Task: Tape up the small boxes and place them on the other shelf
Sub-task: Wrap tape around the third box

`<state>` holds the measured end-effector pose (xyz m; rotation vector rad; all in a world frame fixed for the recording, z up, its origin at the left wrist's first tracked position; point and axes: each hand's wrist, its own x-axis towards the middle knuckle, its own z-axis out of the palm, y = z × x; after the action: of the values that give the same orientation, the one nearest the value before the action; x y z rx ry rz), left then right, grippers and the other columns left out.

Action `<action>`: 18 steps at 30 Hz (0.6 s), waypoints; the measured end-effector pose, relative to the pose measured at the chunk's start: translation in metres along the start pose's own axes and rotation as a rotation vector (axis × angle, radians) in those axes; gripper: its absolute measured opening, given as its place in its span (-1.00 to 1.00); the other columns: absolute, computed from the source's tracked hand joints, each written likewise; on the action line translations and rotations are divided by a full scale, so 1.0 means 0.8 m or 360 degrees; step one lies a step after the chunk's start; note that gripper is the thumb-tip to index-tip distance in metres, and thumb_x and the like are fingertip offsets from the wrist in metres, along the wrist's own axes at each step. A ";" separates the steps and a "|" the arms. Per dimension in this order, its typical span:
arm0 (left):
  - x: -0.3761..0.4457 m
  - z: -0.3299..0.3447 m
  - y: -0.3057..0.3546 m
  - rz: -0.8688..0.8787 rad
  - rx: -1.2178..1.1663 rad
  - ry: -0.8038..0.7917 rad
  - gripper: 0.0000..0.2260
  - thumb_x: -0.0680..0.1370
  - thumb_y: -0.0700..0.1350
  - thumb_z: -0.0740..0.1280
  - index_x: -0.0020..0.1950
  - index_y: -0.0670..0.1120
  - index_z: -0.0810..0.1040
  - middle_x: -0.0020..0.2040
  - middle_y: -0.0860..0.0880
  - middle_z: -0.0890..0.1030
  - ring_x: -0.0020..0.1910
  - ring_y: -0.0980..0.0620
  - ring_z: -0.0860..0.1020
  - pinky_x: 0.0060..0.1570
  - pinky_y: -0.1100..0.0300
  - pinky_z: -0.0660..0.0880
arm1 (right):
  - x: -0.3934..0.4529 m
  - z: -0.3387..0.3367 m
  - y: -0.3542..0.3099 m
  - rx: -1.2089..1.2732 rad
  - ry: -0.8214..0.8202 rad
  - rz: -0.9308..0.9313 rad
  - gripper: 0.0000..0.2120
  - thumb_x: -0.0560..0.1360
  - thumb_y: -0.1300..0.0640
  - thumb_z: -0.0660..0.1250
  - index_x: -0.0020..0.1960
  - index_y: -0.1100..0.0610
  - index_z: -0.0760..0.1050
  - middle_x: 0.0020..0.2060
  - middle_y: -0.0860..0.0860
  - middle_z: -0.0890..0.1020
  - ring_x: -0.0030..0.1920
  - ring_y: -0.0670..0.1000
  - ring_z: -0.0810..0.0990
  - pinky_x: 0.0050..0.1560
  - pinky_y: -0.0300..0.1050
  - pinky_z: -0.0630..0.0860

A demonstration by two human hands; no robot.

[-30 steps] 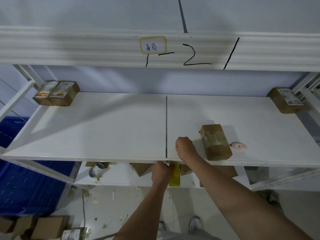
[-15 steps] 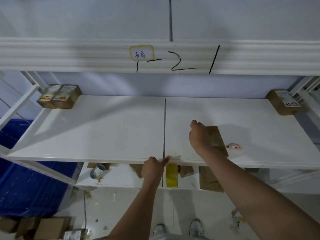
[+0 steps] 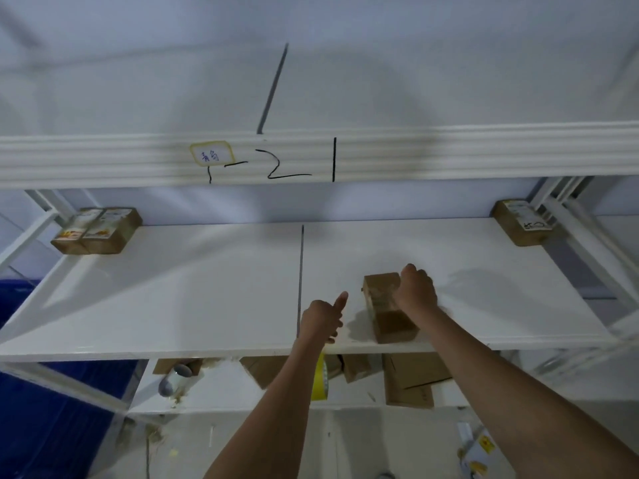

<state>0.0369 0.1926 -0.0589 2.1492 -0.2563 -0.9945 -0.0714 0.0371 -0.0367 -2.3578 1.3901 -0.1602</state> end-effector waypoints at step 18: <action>0.007 0.083 0.018 -0.0282 -0.1114 -0.0049 -0.79 0.55 -0.20 0.45 0.12 -0.29 0.59 -0.07 -0.19 0.65 -0.05 -0.16 0.65 -0.03 0.04 0.64 | -0.008 0.030 0.068 0.0549 -0.0517 0.0394 -0.77 0.66 0.02 0.23 0.01 0.17 0.54 -0.23 0.01 0.55 -0.26 -0.06 0.52 -0.38 -0.20 0.37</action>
<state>-0.0054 0.1438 -0.0806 1.5301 0.2466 -1.0241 -0.1118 0.0265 -0.0793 -1.8214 1.3540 0.0493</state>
